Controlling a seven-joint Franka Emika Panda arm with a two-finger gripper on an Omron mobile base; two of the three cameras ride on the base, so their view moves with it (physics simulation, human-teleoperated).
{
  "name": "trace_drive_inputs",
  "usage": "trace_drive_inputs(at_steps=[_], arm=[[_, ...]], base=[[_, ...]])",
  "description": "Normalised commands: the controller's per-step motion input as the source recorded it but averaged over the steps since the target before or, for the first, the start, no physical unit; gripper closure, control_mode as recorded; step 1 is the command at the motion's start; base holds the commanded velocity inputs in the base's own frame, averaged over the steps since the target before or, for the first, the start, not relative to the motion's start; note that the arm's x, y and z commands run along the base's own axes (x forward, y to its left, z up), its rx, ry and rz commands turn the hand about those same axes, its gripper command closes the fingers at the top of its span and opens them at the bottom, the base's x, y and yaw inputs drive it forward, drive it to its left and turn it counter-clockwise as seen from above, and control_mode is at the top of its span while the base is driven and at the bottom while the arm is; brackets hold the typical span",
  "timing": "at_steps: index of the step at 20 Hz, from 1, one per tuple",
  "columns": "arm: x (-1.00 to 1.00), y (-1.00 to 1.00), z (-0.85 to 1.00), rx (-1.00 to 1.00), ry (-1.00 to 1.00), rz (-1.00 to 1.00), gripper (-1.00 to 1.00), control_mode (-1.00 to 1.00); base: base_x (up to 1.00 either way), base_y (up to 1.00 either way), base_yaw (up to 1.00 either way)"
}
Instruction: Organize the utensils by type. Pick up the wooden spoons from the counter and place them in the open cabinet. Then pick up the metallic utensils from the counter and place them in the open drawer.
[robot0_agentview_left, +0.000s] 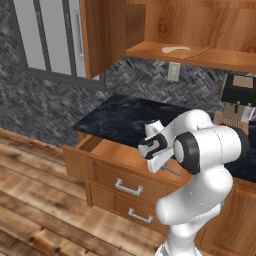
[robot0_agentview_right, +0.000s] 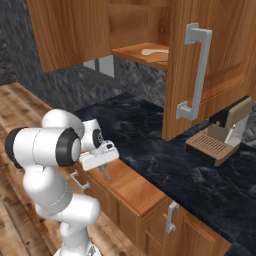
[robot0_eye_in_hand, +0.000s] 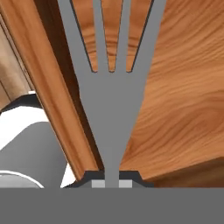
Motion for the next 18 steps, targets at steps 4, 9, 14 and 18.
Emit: trace_drive_inputs(at_steps=[4, 9, 14, 18], arm=[[0.00, -0.08, -0.32, 0.14, -0.25, 0.08, 1.00, -1.00], [0.00, 0.00, -0.29, 0.04, -0.07, 0.05, 1.00, -1.00], [0.01, 0.00, -0.25, 0.00, -0.05, 0.06, 1.00, -1.00], [0.02, 0.00, -0.15, 0.00, -0.04, 0.09, 1.00, -1.00]], base=[[0.00, 0.00, 0.00], [0.00, 0.00, 0.00], [0.00, 0.00, 0.00], [0.00, 0.00, 0.00]])
